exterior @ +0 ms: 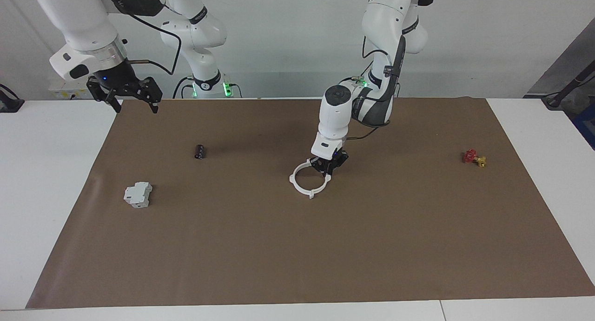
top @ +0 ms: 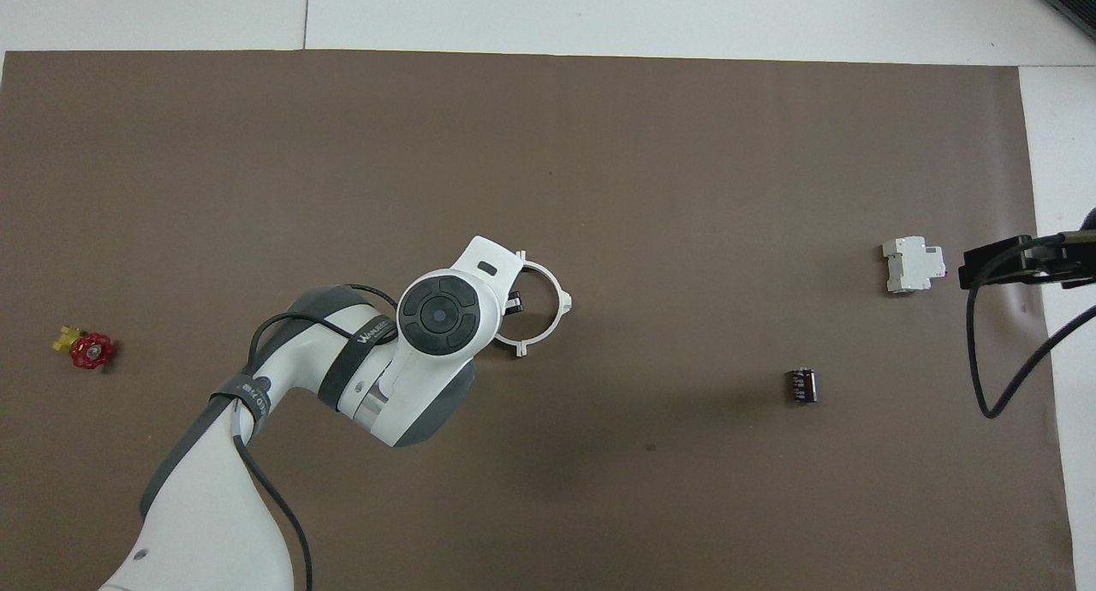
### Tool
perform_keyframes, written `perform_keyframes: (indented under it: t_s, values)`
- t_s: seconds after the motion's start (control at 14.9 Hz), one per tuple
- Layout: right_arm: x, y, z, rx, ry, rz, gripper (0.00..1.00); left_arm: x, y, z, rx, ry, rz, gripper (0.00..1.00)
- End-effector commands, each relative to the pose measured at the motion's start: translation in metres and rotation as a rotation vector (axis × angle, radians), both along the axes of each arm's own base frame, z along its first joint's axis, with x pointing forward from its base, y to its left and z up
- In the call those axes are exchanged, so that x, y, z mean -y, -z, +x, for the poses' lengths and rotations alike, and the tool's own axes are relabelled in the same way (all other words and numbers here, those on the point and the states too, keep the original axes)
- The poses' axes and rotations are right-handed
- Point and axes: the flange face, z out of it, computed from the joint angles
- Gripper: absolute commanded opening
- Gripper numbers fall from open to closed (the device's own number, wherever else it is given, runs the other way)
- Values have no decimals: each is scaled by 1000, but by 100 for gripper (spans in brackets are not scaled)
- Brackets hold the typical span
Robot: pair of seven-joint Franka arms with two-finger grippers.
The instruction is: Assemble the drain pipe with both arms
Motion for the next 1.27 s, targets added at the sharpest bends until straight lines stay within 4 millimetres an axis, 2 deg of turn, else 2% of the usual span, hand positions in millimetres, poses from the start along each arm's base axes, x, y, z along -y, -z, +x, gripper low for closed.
perform_keyframes:
  t_s: [0.0, 0.13, 0.2, 0.27, 0.33, 0.54, 0.67, 0.74, 0.8, 0.94, 1.07, 1.21]
  values:
    - [2, -2, -4, -3, -16, 15, 100, -1, 2, -5, 20, -4, 5, 0]
    - [3, -2, -4, -3, -17, 15, 100, -1, 4, -5, 17, -4, 7, 0]
    - [4, -2, -4, -3, -15, 15, 100, -2, 3, -5, 18, -4, 8, 7]
    - [2, -2, -4, -3, -18, 15, 100, -2, 4, -5, 16, -1, 9, 92]
    - [2, -2, -4, -3, -18, 15, 100, -2, 4, -5, 15, 0, 12, 100]
    - [4, -2, -4, -3, -15, 15, 100, -3, 4, -5, 10, -2, 15, 100]
    - [4, -2, -4, -3, -15, 15, 100, -5, -4, -2, -9, -8, 37, 100]
    - [2, -2, -4, -3, -18, 15, 100, -12, -17, 4, -23, -20, 54, 100]
    - [4, -2, -4, -3, -15, 15, 100, -23, -48, 10, -20, -36, 60, 100]
    - [4, -2, -4, -3, -15, 15, 100, -71, -104, 24, -16, -34, 73, 100]
    - [4, -2, -4, -3, -15, 15, 100, -116, -146, 28, -45, 62, 107, 100]
    - [3, -2, -4, -3, -16, 15, 100, -176, -189, 50, -88, 115, 126, 100]
